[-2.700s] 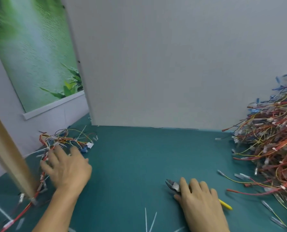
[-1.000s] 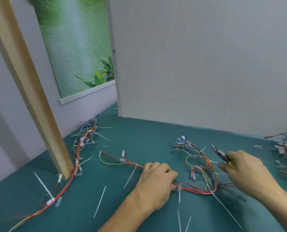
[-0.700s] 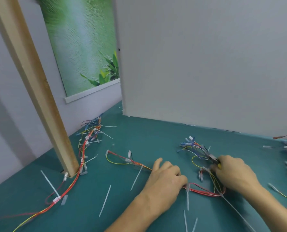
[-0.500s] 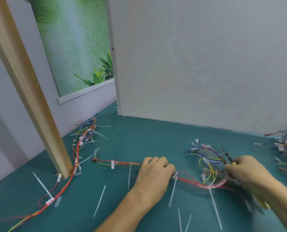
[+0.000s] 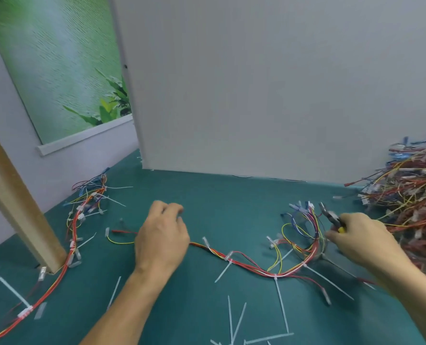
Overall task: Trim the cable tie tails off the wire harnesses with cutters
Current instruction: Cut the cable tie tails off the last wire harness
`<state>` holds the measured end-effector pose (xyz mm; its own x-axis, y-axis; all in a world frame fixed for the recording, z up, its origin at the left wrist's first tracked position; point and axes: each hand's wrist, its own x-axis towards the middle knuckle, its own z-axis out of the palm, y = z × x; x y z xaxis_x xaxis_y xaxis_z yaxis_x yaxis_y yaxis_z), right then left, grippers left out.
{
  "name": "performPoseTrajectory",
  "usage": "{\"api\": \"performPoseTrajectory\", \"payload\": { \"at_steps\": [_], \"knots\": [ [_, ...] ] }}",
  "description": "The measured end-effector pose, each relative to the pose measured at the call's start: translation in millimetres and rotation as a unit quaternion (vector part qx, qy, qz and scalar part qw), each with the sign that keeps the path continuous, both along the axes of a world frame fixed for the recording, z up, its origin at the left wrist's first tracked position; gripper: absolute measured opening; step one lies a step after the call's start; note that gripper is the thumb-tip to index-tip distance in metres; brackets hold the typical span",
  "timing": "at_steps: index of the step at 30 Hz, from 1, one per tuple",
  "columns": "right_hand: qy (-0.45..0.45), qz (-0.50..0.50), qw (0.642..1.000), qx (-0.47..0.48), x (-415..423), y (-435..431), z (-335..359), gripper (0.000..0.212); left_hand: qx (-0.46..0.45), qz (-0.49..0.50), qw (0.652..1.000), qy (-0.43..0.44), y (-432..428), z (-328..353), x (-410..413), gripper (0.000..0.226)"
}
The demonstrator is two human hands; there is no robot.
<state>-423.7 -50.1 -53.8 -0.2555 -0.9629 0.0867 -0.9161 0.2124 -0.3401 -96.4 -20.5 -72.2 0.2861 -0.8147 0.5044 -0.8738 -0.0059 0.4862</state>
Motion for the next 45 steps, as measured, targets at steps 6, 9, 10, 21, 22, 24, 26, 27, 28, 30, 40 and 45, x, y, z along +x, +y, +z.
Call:
{"api": "performPoseTrajectory", "payload": {
  "at_steps": [6,9,10,21,22,24,26,27,28,30,40,45],
  "knots": [
    [0.005,-0.009,0.999,0.049,8.9,-10.7,-15.6,0.026,0.143,-0.044,0.987,-0.055,4.2,-7.6,2.3,0.023],
    [-0.027,-0.016,0.996,0.078,10.9,-17.5,-19.9,0.031,0.196,-0.115,0.967,-0.112,3.4,-14.9,-3.2,0.026],
    [-0.044,-0.018,0.995,0.084,11.9,-20.1,-20.2,0.034,0.207,-0.123,0.961,-0.139,3.0,-16.8,-4.1,0.027],
    [-0.002,0.086,0.991,0.104,13.7,-18.2,1.7,0.009,0.184,-0.084,0.968,-0.15,-0.1,-23.8,5.3,0.044],
    [0.033,0.119,0.991,0.058,10.7,-17.0,3.8,0.009,0.177,-0.067,0.97,-0.154,0.1,-22.8,5.0,0.05],
    [0.1,0.201,0.974,-0.026,6.8,-15.9,6.4,0.015,0.093,-0.097,0.984,-0.114,1.4,-17.5,-0.4,0.045],
    [0.119,0.287,0.949,-0.05,6.0,-16.0,5.4,0.028,-0.019,-0.18,0.981,-0.072,5.7,-8.3,-11.0,0.028],
    [0.121,0.315,0.94,-0.043,6.8,-16.0,2.9,0.032,-0.057,-0.225,0.97,-0.067,9.3,-2.3,-17.1,0.022],
    [0.127,0.334,0.933,-0.032,7.5,-15.9,-1.1,0.032,-0.063,-0.267,0.959,-0.071,12.4,2.7,-23.9,0.018],
    [0.146,0.353,0.924,0.001,9.4,-15.0,-9.9,0.023,0.011,-0.345,0.935,-0.087,16.5,6.2,-40.0,0.024],
    [-0.107,0.269,0.95,-0.12,1.5,9.5,-2.5,0.015,0.21,-0.343,0.912,-0.081,0.6,5.6,-75.8,0.031],
    [-0.255,0.199,0.919,-0.227,10.8,21.0,-0.3,0.017,0.23,-0.262,0.937,0.009,-8.8,17.9,-82.5,0.053]
  ]
}}
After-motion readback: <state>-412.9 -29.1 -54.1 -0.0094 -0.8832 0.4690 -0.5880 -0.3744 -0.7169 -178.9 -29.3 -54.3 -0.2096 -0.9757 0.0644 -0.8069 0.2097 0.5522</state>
